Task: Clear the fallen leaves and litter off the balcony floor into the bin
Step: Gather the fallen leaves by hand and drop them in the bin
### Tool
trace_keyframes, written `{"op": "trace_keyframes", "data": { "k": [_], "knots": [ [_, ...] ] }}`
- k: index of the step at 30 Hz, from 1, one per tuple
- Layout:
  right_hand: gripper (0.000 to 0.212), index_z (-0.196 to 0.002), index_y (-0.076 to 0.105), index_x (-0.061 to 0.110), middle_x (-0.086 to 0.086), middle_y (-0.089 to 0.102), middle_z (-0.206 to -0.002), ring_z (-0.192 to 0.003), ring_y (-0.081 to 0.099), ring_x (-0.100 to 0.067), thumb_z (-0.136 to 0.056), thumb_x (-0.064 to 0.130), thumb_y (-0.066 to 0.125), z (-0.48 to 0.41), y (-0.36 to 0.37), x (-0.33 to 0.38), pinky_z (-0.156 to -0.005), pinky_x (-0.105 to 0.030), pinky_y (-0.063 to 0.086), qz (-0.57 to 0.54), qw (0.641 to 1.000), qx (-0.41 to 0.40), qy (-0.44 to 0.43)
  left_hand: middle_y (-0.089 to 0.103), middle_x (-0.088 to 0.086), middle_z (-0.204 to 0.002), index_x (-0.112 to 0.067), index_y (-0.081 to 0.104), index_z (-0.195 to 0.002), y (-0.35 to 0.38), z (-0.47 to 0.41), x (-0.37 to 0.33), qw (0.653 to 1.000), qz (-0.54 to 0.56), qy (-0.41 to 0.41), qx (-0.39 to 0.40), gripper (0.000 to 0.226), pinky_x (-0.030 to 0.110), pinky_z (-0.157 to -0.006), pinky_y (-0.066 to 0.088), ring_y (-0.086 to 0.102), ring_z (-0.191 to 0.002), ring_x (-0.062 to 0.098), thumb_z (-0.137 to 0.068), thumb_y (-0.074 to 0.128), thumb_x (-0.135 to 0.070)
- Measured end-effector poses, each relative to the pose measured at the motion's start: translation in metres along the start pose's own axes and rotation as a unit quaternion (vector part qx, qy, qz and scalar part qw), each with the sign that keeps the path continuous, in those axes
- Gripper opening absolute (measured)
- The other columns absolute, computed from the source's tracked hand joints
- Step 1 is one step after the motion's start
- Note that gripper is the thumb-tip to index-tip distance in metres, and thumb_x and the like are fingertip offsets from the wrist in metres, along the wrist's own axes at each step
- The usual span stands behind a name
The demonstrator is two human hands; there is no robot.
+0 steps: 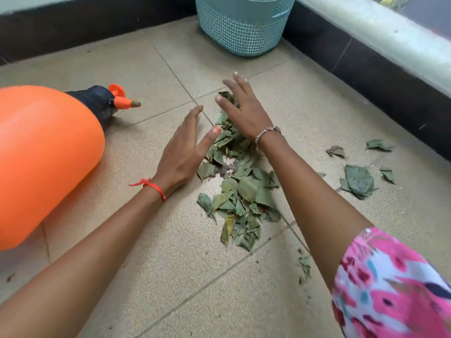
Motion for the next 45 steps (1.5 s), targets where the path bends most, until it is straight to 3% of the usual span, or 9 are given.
{"op": "trace_keyframes", "data": {
  "k": [4,8,13,16,20,24,34,38,45],
  "knots": [
    [0.044,-0.132,0.049,0.018,0.0,0.04,-0.145,-0.134,0.036,-0.015,-0.098,0.041,0.033,-0.004,0.005,0.003,-0.115,-0.04,0.014,0.058,0.994,0.085,-0.026,0.015,-0.008,-0.157,-0.028,0.013,-0.148,0.0,-0.002,0.003,1.0,0.012,0.006,-0.004,0.075,0.027,-0.107,0.019,0.02,-0.141,0.007,-0.084,0.029,-0.063],
    [0.035,-0.128,0.055,0.02,0.0,0.059,-0.127,-0.117,0.052,-0.01,-0.1,0.03,0.037,0.035,-0.008,0.012,-0.106,-0.031,0.035,-0.093,0.99,0.108,-0.01,0.02,-0.008,-0.156,-0.029,0.017,-0.148,-0.002,0.0,0.003,1.0,0.0,0.017,0.0,0.081,0.028,-0.11,0.019,0.022,-0.137,0.003,-0.079,0.021,-0.071],
    [0.034,-0.123,0.058,0.013,-0.003,0.062,-0.123,-0.112,0.054,-0.004,-0.098,0.028,0.039,0.082,-0.051,-0.003,-0.087,-0.005,0.042,-0.166,0.976,-0.126,0.067,0.029,0.0,-0.152,-0.029,0.024,-0.145,-0.001,-0.001,0.002,0.994,-0.075,0.062,0.043,0.076,0.044,-0.118,0.009,0.027,-0.137,0.012,-0.081,0.01,-0.066],
    [0.041,-0.12,0.06,0.015,-0.002,0.059,-0.128,-0.124,0.047,-0.009,-0.093,0.04,0.042,0.114,-0.079,-0.036,-0.103,-0.024,0.04,-0.03,0.965,-0.234,0.115,0.026,-0.006,-0.153,-0.031,0.024,-0.145,0.001,0.0,0.004,0.987,-0.106,0.104,0.061,0.071,0.041,-0.118,0.0,0.02,-0.136,0.003,-0.084,0.009,-0.064],
    [0.064,-0.129,0.05,0.02,-0.002,0.033,-0.149,-0.143,0.018,-0.017,-0.085,0.061,0.03,0.14,-0.109,-0.08,-0.116,-0.041,0.01,0.192,0.937,-0.198,0.215,0.024,-0.009,-0.152,-0.036,0.02,-0.145,0.004,0.002,0.003,0.978,-0.136,0.134,0.09,0.072,0.039,-0.118,0.0,0.019,-0.134,0.0,-0.083,0.006,-0.07],
    [0.076,-0.139,0.037,0.017,-0.006,0.022,-0.153,-0.143,0.018,-0.021,-0.083,0.068,0.03,0.156,-0.124,-0.111,-0.116,-0.05,0.015,0.156,0.923,-0.202,0.287,0.023,-0.007,-0.153,-0.04,0.016,-0.145,0.005,0.002,0.003,0.979,-0.132,0.118,0.106,0.078,0.037,-0.119,0.0,0.023,-0.134,0.005,-0.078,0.003,-0.078],
    [0.071,-0.139,0.037,0.018,-0.001,0.032,-0.15,-0.14,0.025,-0.015,-0.085,0.063,0.024,0.137,-0.081,-0.078,-0.117,-0.04,0.017,0.139,0.972,-0.1,0.159,0.033,-0.004,-0.15,-0.039,0.02,-0.144,0.006,0.0,-0.002,0.986,-0.091,0.074,0.114,0.084,0.04,-0.119,0.004,0.028,-0.139,0.019,-0.075,0.009,-0.084],
    [0.071,-0.137,0.04,0.021,0.003,0.033,-0.149,-0.139,0.025,-0.01,-0.085,0.064,0.016,0.132,-0.056,-0.054,-0.118,-0.035,0.013,0.127,0.984,-0.063,0.108,0.032,0.0,-0.151,-0.026,0.026,-0.145,0.026,0.009,-0.032,0.994,-0.056,0.036,0.09,0.068,0.039,-0.116,0.006,0.026,-0.139,0.019,-0.088,0.022,-0.061],
    [0.057,-0.141,0.033,0.022,0.002,0.033,-0.149,-0.136,0.032,-0.011,-0.093,0.05,0.022,0.142,-0.028,-0.016,-0.115,-0.035,0.02,0.05,0.997,-0.019,0.053,0.051,-0.009,-0.134,-0.036,0.041,-0.135,0.036,0.021,-0.04,0.993,0.03,0.048,0.1,0.067,0.035,-0.095,0.035,0.046,-0.118,0.012,-0.08,0.026,-0.069]
  ]
}}
Point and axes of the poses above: each hand's wrist, its own z-axis away from the middle knuckle, its own y-axis out of the palm, x = y × z, the point moved 1 cm from there along -z, towards the middle knuckle
